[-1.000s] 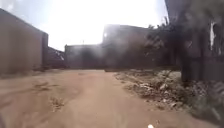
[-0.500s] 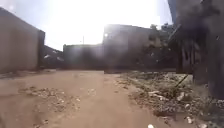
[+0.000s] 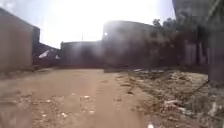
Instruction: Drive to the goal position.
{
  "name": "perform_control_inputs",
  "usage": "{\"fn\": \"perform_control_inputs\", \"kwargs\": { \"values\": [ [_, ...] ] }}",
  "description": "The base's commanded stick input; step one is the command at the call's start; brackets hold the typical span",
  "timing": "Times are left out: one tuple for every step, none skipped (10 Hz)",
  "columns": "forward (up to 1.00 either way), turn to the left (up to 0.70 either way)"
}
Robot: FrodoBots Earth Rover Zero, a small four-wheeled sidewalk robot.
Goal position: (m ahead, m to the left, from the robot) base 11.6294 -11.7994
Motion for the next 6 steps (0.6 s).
{"fn": "perform_control_inputs", "kwargs": {
  "values": [
    [1.0,0.0],
    [1.0,0.0],
    [1.0,0.0],
    [1.0,0.0],
    [1.0,0.0],
    [1.0,0.0]
  ]
}}
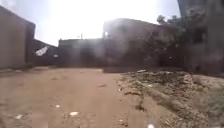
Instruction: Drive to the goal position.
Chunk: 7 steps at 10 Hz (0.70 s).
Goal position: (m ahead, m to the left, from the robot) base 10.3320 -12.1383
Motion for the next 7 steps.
{"fn": "perform_control_inputs", "kwargs": {
  "values": [
    [1.0,0.0],
    [1.0,0.0],
    [1.0,0.0],
    [1.0,0.0],
    [1.0,0.0],
    [1.0,0.0],
    [1.0,0.0]
  ]
}}
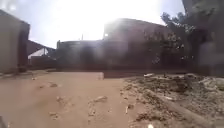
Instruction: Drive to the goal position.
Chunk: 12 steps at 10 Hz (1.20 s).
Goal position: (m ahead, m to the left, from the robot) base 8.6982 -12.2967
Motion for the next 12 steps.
{"fn": "perform_control_inputs", "kwargs": {
  "values": [
    [1.0,0.0],
    [1.0,0.0],
    [1.0,0.0],
    [1.0,0.0],
    [1.0,0.0],
    [1.0,0.0],
    [1.0,0.0],
    [1.0,0.0],
    [1.0,0.0],
    [1.0,0.0],
    [1.0,0.0],
    [1.0,0.0]
  ]
}}
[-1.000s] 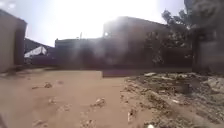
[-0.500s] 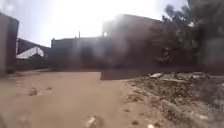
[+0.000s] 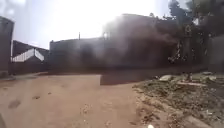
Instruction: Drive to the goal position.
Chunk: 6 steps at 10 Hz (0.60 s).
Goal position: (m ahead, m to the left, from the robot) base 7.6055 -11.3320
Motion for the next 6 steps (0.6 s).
{"fn": "perform_control_inputs", "kwargs": {
  "values": [
    [1.0,0.0],
    [1.0,0.0],
    [1.0,0.0],
    [1.0,0.0],
    [1.0,0.0],
    [1.0,0.0]
  ]
}}
